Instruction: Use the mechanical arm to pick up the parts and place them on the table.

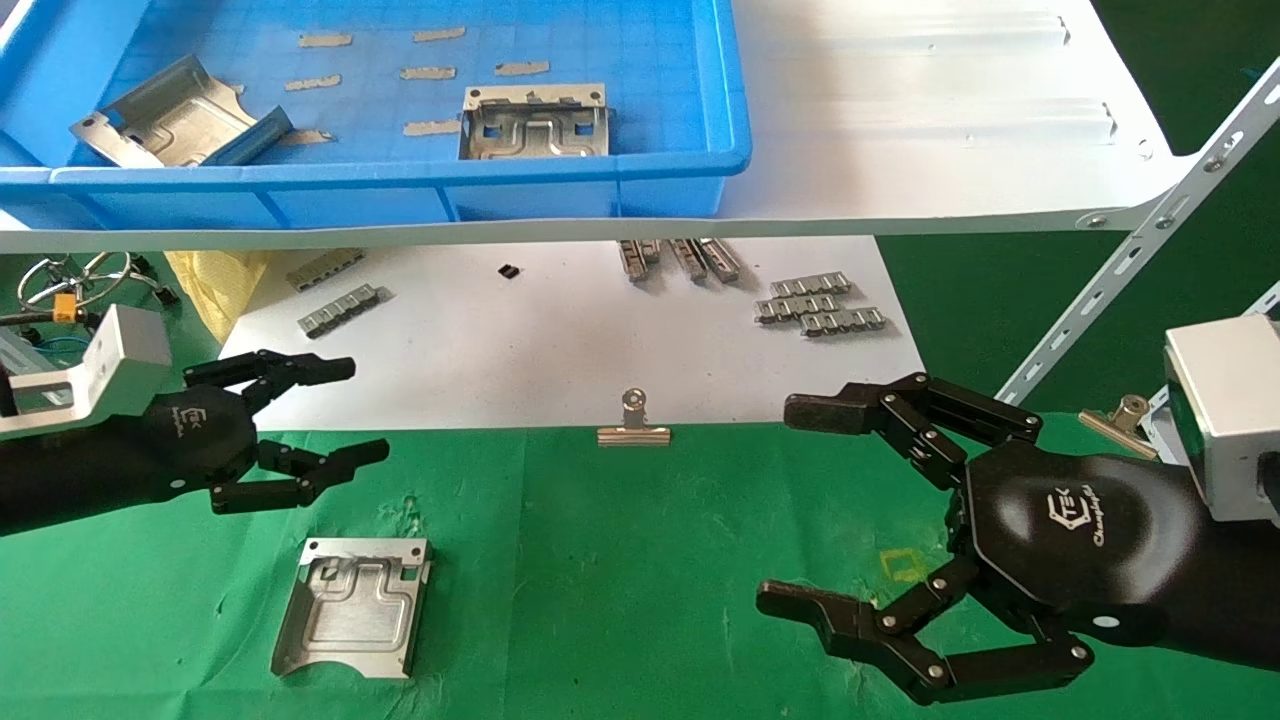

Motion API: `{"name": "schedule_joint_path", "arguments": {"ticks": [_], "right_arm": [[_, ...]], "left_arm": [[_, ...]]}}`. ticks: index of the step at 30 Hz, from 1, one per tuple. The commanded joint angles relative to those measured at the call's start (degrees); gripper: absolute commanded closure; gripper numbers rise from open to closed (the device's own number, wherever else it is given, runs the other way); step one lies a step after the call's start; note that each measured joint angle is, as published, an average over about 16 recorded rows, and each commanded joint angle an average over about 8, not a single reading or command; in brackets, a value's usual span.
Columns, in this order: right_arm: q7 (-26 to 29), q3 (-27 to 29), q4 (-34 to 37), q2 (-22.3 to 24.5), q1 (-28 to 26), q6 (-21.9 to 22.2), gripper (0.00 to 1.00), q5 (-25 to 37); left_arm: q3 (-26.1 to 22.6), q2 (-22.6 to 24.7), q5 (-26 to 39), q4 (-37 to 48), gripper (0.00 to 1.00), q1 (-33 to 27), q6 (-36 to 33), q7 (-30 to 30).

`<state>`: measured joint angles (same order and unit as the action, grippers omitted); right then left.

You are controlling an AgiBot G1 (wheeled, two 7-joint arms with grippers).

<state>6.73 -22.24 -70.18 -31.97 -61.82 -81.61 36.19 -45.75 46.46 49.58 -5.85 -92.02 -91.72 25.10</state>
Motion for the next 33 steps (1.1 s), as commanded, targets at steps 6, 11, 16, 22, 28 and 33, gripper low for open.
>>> {"name": "schedule_joint_path", "arguments": {"ticks": [6, 11, 16, 22, 28, 33], "right_arm": [[0.0, 0.0, 0.0, 0.0, 0.0, 0.0, 0.00, 0.0], [0.0, 0.0, 0.0, 0.0, 0.0, 0.0, 0.00, 0.0], [0.0, 0.0, 0.0, 0.0, 0.0, 0.0, 0.00, 0.0], [0.0, 0.0, 0.0, 0.0, 0.0, 0.0, 0.00, 0.0], [0.0, 0.0, 0.0, 0.0, 0.0, 0.0, 0.00, 0.0], [0.0, 0.0, 0.0, 0.0, 0.0, 0.0, 0.00, 0.0]], "left_arm": [[0.4, -0.2, 0.2, -1.2, 0.00, 0.4, 0.1, -0.2], [2.4, -0.9, -0.5, -5.6, 0.00, 2.5, 0.5, -2.6], [4.9, -1.9, -1.1, -11.2, 0.00, 5.0, 1.0, -5.6], [7.8, -3.0, -1.9, -18.0, 0.00, 8.1, 1.6, -9.3], [10.8, -4.2, -2.7, -24.8, 0.00, 11.1, 2.2, -12.9], [13.3, -5.1, -3.4, -30.4, 0.00, 13.7, 2.7, -15.9]]}}
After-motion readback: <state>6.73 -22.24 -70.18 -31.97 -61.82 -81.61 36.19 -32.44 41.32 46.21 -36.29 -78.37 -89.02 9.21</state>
